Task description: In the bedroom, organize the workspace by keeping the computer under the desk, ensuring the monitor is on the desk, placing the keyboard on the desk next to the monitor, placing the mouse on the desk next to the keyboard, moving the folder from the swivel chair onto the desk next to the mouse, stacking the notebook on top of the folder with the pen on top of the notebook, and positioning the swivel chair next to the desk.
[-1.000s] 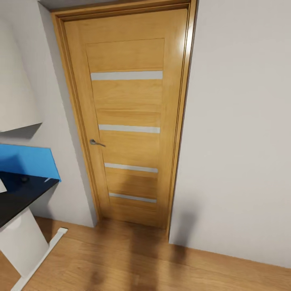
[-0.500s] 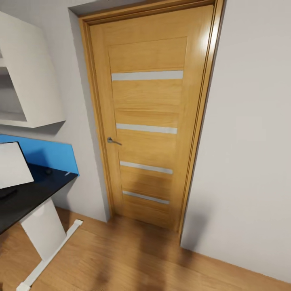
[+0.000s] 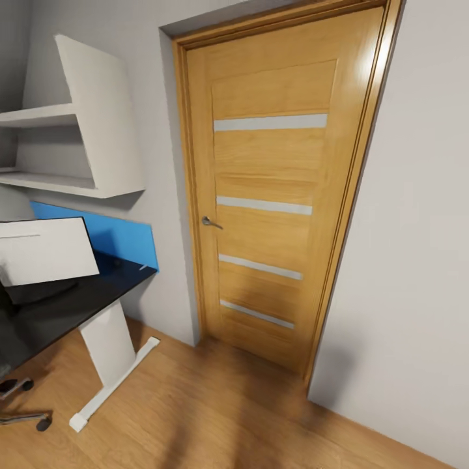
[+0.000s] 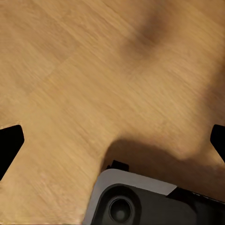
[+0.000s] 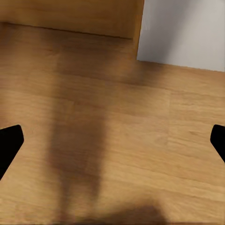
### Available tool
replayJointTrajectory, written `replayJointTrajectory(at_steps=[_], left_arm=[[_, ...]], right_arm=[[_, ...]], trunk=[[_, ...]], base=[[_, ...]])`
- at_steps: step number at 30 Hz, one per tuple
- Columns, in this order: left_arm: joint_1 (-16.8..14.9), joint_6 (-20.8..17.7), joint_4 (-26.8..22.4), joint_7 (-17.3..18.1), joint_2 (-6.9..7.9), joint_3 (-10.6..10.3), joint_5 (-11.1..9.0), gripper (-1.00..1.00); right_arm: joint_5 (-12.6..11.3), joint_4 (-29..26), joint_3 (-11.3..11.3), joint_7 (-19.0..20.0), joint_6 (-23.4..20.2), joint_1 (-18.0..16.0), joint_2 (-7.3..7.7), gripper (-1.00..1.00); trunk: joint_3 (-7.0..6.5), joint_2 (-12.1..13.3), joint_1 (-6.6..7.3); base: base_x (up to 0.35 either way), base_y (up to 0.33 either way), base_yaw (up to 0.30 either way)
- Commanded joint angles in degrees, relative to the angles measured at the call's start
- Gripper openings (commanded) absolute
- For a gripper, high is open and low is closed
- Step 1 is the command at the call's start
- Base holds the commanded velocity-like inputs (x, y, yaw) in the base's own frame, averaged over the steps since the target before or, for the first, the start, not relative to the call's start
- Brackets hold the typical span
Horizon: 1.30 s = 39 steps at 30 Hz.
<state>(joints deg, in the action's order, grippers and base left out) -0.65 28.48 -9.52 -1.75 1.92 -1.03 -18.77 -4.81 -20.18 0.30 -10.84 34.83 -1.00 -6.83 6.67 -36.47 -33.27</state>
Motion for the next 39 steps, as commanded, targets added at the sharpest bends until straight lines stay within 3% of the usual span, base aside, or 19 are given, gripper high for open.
replayJointTrajectory(at_steps=[1, 13, 32, 39], left_arm=[[-0.05, 0.17, 0.03, -0.19, 0.01, -0.12, -0.03, 1.0], [-0.07, 0.26, 0.03, -0.18, -0.07, -0.11, -0.04, 1.0], [-0.07, 0.5, 0.03, -0.1, -0.12, -0.38, 0.22, 1.0], [-0.05, 4.25, 0.03, -0.1, -0.14, -0.23, 0.11, 1.0]], right_arm=[[-0.34, 0.07, 0.05, 0.11, 0.24, -0.04, -0.06, 1.0], [4.96, 0.79, 0.05, 0.03, 1.3, -0.04, -0.19, 1.0], [5.42, 1.33, 0.13, 0.02, 1.38, -0.03, -1.0, 1.0], [6.44, 1.66, 0.14, -0.01, 1.38, -0.03, -1.07, 1.0]], trunk=[[0.1, -0.09, 0.02], [0.1, -0.09, 0.02], [0.32, -0.09, 0.02], [0.54, -0.09, 0.02]], base=[[-0.292, -0.024, 0.279], [-0.056, -0.003, 0.279], [0.122, 0.009, 0.279], [0.003, 0.0, 0.279]])
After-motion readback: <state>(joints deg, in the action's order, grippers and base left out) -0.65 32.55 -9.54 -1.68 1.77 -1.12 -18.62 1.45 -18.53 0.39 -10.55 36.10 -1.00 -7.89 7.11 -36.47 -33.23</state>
